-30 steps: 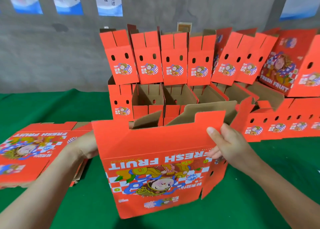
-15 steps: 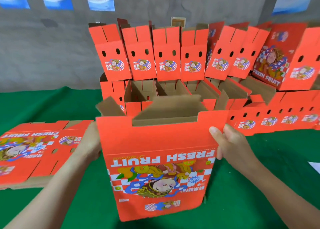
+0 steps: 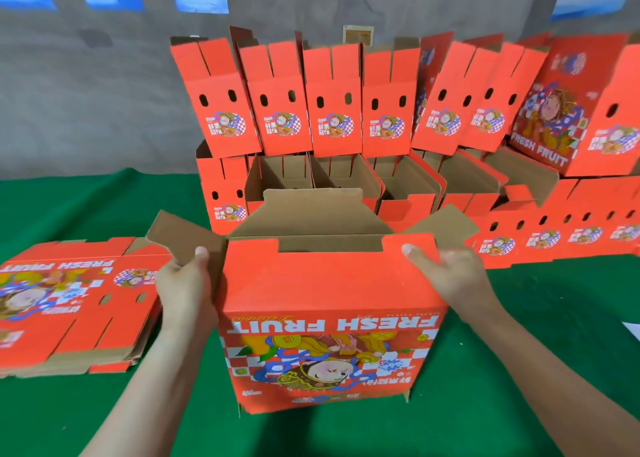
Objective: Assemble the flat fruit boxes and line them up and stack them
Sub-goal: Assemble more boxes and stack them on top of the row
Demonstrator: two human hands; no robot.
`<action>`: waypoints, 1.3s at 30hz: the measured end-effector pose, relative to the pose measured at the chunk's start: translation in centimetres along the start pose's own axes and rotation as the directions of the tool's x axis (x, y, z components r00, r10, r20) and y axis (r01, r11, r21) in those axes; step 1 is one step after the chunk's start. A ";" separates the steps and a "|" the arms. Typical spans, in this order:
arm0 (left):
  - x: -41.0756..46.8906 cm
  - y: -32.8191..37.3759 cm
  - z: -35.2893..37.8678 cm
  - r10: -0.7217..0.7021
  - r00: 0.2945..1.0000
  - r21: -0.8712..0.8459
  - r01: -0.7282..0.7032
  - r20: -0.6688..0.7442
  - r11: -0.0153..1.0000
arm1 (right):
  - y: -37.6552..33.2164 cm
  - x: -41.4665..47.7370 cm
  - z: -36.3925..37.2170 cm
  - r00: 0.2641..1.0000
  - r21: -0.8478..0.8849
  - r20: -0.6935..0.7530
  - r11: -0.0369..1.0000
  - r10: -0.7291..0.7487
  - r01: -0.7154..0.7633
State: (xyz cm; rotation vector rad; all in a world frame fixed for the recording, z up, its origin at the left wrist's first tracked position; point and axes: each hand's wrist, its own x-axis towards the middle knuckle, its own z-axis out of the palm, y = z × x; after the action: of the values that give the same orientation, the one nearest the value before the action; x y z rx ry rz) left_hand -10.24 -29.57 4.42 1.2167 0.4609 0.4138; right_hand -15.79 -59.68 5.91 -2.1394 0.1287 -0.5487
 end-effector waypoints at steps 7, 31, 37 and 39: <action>-0.6 0.8 0.8 -0.021 0.998 -0.040 0.023 0.055 0.999 | 0.6 0.8 0.3 0.999 -0.032 0.041 0.999 -0.006 0.007; 0.3 1.4 0.9 0.250 0.579 0.497 -0.805 0.776 0.324 | -2.4 4.1 0.9 0.761 -0.655 0.589 0.390 -0.273 0.647; 0.0 1.5 0.7 0.211 0.534 0.468 -0.833 0.819 0.294 | -4.2 5.0 1.7 0.755 -0.704 0.652 0.320 -0.064 0.635; 0.0 1.7 0.9 0.074 0.538 0.501 -0.820 0.840 0.278 | -4.1 4.9 1.8 0.758 -0.705 0.650 0.323 -0.062 0.631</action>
State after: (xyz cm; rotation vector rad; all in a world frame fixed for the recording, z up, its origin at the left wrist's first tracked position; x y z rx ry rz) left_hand -9.81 -29.75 6.27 2.5021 -0.5609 0.1767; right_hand -11.09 -57.29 9.95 -3.4105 -0.5411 -0.0491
